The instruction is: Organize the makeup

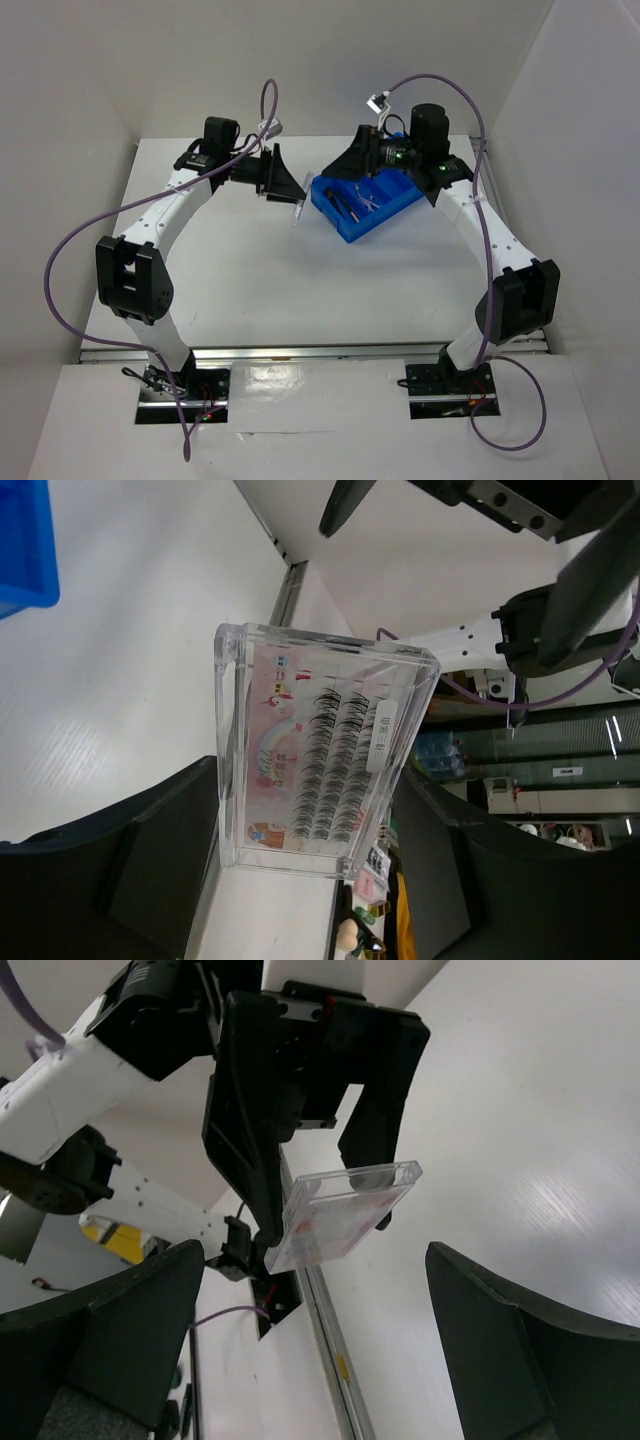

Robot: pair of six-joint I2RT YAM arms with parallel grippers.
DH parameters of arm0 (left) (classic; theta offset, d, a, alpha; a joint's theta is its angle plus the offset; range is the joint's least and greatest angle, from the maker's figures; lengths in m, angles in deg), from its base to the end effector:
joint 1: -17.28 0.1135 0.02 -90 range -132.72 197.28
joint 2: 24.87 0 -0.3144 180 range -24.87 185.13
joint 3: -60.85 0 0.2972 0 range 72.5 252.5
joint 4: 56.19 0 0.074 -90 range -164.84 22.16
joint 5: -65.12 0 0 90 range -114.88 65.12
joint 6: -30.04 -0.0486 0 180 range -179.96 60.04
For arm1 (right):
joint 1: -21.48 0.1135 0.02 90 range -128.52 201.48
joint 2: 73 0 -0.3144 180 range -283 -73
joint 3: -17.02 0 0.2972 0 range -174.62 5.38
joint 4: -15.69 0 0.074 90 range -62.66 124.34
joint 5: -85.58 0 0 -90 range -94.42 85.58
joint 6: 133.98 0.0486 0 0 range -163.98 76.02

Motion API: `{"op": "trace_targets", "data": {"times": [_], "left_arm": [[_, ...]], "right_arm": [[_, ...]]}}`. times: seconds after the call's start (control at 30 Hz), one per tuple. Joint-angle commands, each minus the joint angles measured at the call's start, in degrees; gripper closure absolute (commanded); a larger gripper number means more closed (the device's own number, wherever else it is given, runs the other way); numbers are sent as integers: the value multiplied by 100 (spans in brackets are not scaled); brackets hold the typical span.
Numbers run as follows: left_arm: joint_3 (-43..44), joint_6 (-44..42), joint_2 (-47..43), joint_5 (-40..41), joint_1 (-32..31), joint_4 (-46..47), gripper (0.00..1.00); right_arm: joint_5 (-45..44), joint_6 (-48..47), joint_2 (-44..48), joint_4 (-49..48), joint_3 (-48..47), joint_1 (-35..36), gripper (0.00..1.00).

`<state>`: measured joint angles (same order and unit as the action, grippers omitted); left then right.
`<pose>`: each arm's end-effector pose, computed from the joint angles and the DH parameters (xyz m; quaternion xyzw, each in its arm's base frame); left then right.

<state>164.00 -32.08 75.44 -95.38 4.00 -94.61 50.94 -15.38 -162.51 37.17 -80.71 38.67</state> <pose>0.4240 -0.1471 0.3851 0.1695 0.7539 -0.6118 0.1692 0.3802 0.1595 0.4471 -0.2179 0.7195 0.5494 0.3647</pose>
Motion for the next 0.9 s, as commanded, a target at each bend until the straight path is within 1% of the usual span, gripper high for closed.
{"op": "trace_targets", "data": {"times": [0.0, 0.17, 0.3, 0.43, 0.53, 0.57, 0.6, 0.73, 0.87], "left_arm": [[175, 481, -135, -579, 45, 733, 78], [175, 850, -187, -702, 45, 1225, 80], [61, 1044, -310, -764, 45, 1498, 80], [61, 1114, -311, -764, 45, 1499, 82], [8, 1114, -311, -764, 45, 1499, 82], [8, 1114, -363, -764, 45, 1560, 83], [-53, 1114, -363, -764, 45, 1560, 83], [-106, 1167, -363, -764, 45, 1613, 84], [-106, 1115, -363, -764, 45, 1560, 84]], "right_arm": [[809, 102, 206, -613, 65, -84, 1], [1214, 102, 4, -726, 65, -84, 1], [1154, 163, -136, -833, 13, -84, 1], [1101, 365, -268, -947, -40, -84, 1], [1048, 435, -435, -947, -189, 38, 1], [1048, 436, -496, -1000, -242, 39, 1], [987, 593, -497, -1000, -242, 108, 1], [925, 919, -619, -1587, -242, 162, 1], [1038, 1104, -690, -1870, -242, 276, 1]]}}
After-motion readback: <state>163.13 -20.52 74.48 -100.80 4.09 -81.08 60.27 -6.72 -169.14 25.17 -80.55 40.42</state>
